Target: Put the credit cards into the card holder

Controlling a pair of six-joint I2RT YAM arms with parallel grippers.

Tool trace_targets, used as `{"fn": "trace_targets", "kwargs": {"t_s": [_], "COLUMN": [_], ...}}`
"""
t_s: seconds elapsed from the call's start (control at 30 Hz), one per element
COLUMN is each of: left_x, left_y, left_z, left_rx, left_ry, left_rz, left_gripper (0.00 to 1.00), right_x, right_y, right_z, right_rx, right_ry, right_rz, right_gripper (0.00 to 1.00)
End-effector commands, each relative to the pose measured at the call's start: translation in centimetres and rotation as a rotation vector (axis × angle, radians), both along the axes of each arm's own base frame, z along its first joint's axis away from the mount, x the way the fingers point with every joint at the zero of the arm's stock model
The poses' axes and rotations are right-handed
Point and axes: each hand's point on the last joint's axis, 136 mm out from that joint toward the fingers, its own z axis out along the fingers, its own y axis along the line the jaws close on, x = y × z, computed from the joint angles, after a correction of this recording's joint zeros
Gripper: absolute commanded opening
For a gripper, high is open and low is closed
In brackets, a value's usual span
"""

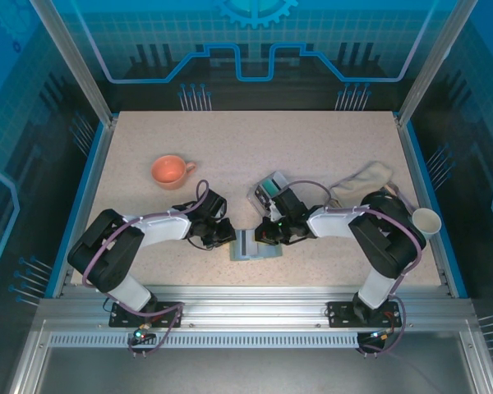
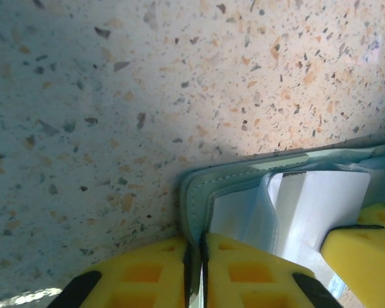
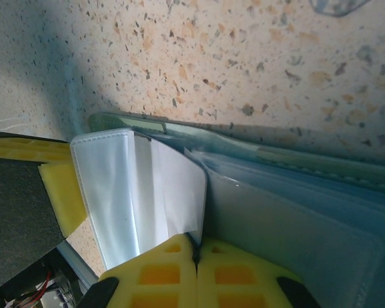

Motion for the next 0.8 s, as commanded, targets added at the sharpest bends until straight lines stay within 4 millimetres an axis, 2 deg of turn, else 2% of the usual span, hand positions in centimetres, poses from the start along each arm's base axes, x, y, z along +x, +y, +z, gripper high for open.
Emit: {"fn": "trace_targets", "kwargs": {"t_s": [0.0,0.1,0.2,0.33,0.5,0.77], "left_x": [-2.3,-2.7,-2.7,-2.5,-2.7,-2.6], "left_y": [2.7,3.9,3.8,3.6,4.2,3.8], "left_z": [-3.2,-2.7,-2.1,-2.2,-2.6,-3.1], "left_rx": [0.162,0.200,0.187,0.179,0.210,0.197], "left_ry": [0.075,0.061,0.045,0.048,0.057,0.065], "left_rz": [0.019,0.038,0.041,0.040,0.060,0.054], "left_gripper": [0.18,0.23,0.23,0.12,0.01,0.00], "right_x": [-1.3,-1.4,-1.5,-1.7,-1.8,-2.5], "right_y": [-0.6,-1.2,-1.0,-0.5,-1.0,-0.2], "right_z": [-1.2,-1.1,-0.8,-0.6,-0.6,-0.1], "right_rx": [-0.109,-0.139,-0.121,-0.099,-0.113,-0.041], "right_ry": [0.023,0.015,0.014,0.009,0.004,0.014], "right_rz": [0.029,0.040,0.046,0.056,0.061,0.099], "right_gripper": [0.05,0.04,0.04,0.04,0.04,0.03]}}
